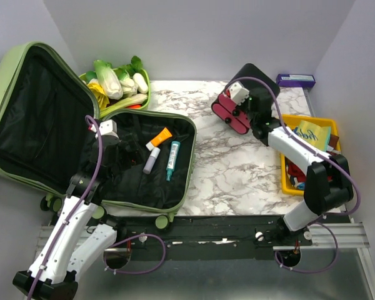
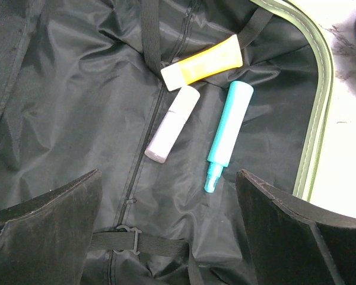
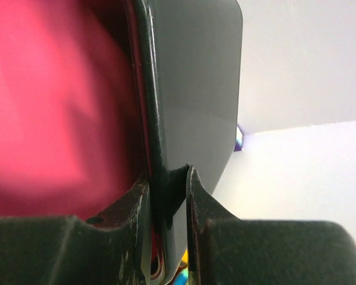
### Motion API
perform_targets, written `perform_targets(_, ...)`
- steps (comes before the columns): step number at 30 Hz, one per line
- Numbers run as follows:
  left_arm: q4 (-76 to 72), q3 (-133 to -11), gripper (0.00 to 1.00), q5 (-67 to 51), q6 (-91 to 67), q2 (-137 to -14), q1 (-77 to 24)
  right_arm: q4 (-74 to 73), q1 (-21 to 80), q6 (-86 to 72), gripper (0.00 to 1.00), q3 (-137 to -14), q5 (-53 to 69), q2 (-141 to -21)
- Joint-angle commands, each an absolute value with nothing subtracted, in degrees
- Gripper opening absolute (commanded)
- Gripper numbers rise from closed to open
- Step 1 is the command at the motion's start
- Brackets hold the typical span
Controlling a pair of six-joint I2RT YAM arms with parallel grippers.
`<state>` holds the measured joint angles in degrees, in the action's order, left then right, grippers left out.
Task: Open, take out, and arrange the luggage
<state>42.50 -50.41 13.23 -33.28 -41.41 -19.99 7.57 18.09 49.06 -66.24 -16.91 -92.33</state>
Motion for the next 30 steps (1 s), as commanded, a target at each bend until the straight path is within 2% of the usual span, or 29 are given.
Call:
perform_targets(1,41.31,-49.83,0.99,11.60,-33.40,-40.08,-19.69,-7.89,26.61,29.99,0.06,-63.10,-20.73,-91.06)
perform_targets(5,41.13,-49.31,0.99,10.20,-33.40,-39.03,-19.69,-20.00,31.54,21.29,0.08,-62.23,-27.93,-91.05)
perform_targets(12,41.48,-48.69,0.99,8.18,-33.75,-38.23,-19.77,-25.40,38.49,17.75,0.13,-59.15,-39.53,-89.30)
perform_targets(16,41.40,-48.16,0.99,7.47,-34.10,-37.44,-19.77,-24.61,38.85,21.78,0.01,-59.68,-44.72,-87.37)
perform_targets(24,41.04,-47.72,0.99,7.64,-34.19,-36.83,-19.69,-25.04,39.20,33.65,0.01,-63.10,-54.21,-86.75)
perform_targets(26,41.05,-47.72,0.99,7.82,-34.19,-36.74,-19.78,-33.86,39.29,33.58,0.01,-65.98,-56.15,-87.62)
perform_targets(30,40.08,-47.46,0.99,7.73,-34.10,-36.83,-19.69,-41.13,39.73,32.96,0.02,-66.80,-56.16,-89.64)
